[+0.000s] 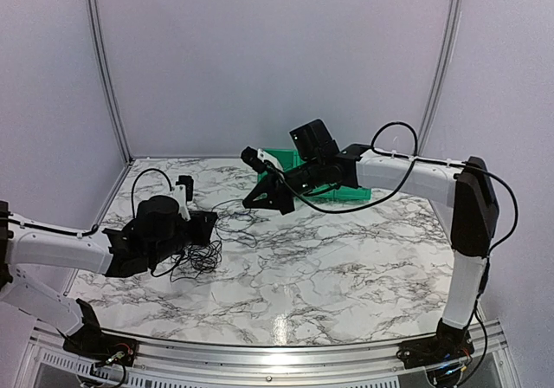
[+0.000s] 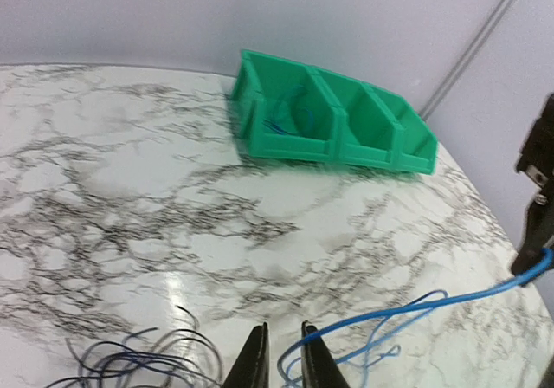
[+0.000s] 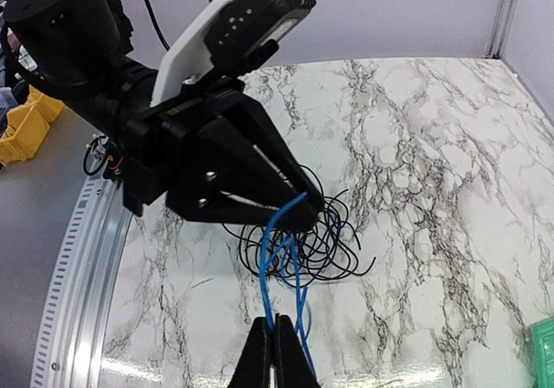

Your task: Untangle the cables

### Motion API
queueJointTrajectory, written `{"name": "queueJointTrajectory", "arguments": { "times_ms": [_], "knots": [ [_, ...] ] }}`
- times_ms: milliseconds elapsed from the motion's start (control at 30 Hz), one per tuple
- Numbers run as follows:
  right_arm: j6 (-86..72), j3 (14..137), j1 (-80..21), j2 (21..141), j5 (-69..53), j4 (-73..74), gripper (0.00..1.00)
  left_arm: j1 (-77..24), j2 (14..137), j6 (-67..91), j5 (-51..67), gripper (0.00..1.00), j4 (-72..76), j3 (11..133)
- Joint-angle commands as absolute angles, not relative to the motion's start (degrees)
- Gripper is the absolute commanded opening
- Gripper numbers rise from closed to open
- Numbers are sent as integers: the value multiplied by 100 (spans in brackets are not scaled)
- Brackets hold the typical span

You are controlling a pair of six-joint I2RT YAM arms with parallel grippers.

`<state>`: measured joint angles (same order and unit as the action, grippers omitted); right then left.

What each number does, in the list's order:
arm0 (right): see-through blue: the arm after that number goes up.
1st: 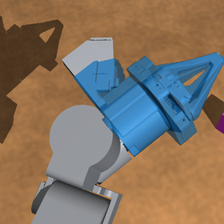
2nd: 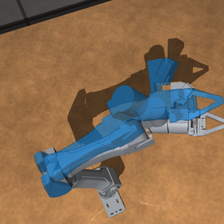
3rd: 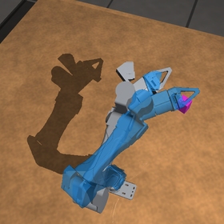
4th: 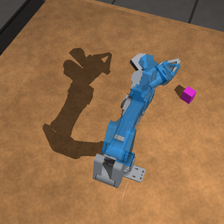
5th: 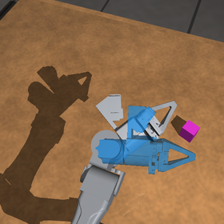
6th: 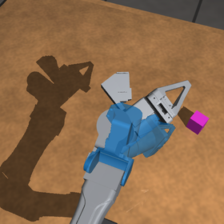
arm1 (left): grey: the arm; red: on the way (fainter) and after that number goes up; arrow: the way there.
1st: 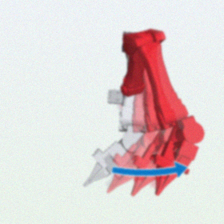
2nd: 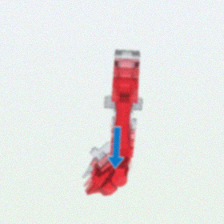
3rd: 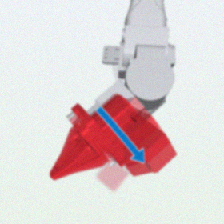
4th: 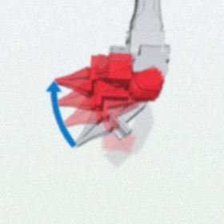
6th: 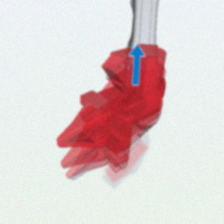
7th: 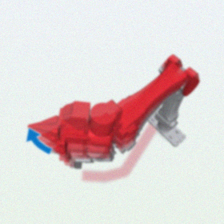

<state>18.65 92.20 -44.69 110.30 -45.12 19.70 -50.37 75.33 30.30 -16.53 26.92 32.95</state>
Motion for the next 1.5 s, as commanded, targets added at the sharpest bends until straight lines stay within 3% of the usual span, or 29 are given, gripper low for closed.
{"name": "queueJointTrajectory", "arguments": {
  "times_ms": [0,367,667,733,933,1000,1100,1467],
  "knots": [
    [1802,9387,-4438,10803,-5043,1993,0,-5018,7757,3392,-3529,13,3122,3154],
    [1714,9562,-3880,10083,-6466,2348,0,-4231,7650,3889,-4350,10,3122,2291],
    [2003,9371,-3476,9686,-6238,2524,0,-3797,7156,3501,-4147,10,3134,2052],
    [2010,9276,-3450,9648,-6078,2454,0,-3797,7025,3185,-3612,15,3211,2101],
    [1879,9109,-3445,9673,-5644,2239,0,-4144,6819,2356,-1261,52,3988,2181],
    [1762,9061,-3448,9697,-5540,2097,0,-4404,6818,2343,-1042,63,4033,2285],
    [1600,8914,-3442,9734,-5394,1883,0,-4666,6907,2377,-797,72,4064,2439],
    [1009,8036,-3445,10179,-4883,714,0,-4791,8198,2660,-677,72,4715,2751]
  ]
}}
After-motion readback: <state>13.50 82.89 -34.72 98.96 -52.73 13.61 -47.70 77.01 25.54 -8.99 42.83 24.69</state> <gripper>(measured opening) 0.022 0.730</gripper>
